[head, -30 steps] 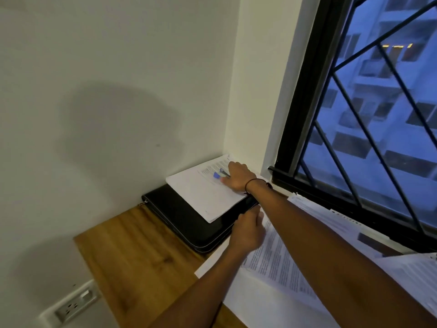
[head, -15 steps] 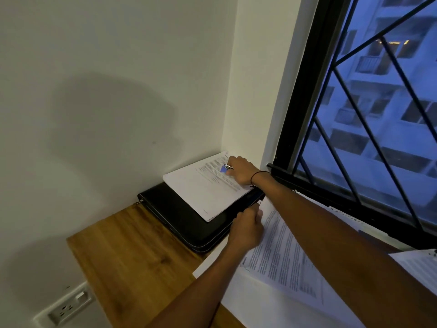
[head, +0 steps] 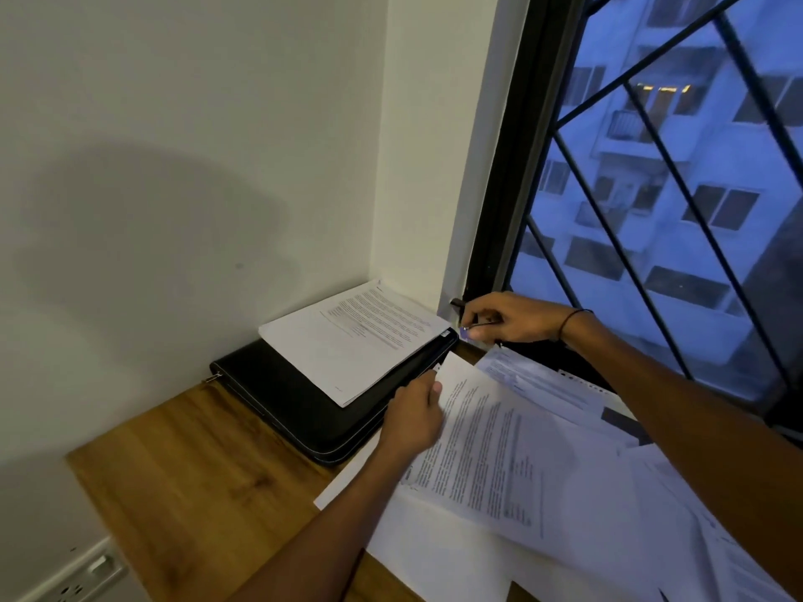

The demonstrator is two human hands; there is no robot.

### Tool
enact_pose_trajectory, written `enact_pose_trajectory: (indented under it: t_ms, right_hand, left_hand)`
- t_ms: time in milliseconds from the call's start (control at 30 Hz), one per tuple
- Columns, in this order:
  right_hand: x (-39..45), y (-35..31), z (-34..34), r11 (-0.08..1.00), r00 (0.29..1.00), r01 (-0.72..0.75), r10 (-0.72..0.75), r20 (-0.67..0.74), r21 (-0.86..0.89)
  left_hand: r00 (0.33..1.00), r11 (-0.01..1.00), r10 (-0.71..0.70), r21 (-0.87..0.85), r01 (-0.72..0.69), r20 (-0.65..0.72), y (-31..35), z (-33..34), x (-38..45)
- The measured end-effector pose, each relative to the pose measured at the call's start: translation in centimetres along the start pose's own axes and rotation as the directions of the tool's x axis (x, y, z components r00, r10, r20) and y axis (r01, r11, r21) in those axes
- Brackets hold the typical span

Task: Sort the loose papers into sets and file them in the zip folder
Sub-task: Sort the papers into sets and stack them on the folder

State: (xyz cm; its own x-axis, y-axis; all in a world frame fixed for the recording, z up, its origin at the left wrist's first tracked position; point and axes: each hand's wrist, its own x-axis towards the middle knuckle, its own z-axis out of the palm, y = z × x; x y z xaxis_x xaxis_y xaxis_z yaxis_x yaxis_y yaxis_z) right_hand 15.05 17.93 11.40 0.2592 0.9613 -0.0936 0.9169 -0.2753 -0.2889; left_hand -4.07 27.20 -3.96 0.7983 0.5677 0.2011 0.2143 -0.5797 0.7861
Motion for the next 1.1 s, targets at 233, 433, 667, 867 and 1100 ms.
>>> enact_pose_trajectory:
  t_ms: [233, 433, 667, 867, 1100]
  right_hand:
    - [-0.8, -1.0, 0.4, 0.997, 0.993, 0.044, -0.036, 0.113, -0.068]
    - [-0.4, -2.2, 1.6, 0.995, 0.993, 0.07, -0.063, 0.099, -0.066]
    - [-0.6, -2.9, 1.5, 0.991, 0.994, 0.071, -0.06, 0.095, -0.111]
    - [-1.4, -3.4, 0.7, 0.984, 0.996, 0.047, -0.033, 0.087, -0.173]
    - [-1.8, -4.9, 1.4, 0.975, 0.991, 0.066, -0.041, 0.124, -0.213]
  left_hand:
    - [1.0, 1.0, -0.002, 0.01, 0.002, -0.009, 0.1, 0.0, -0.2]
    - [0.999, 0.997, 0.046, 0.059, -0.045, -0.02, 0.4, -0.4, -0.4]
    - [1.0, 0.997, -0.014, 0.074, 0.015, -0.004, 0.7, -0.4, -0.4]
    - [1.0, 0.996, 0.002, 0.088, -0.001, -0.013, 0.9, -0.7, -0.9]
    - [0.999, 0.991, 0.028, 0.132, -0.022, -0.045, 1.5, -2.4, -2.3]
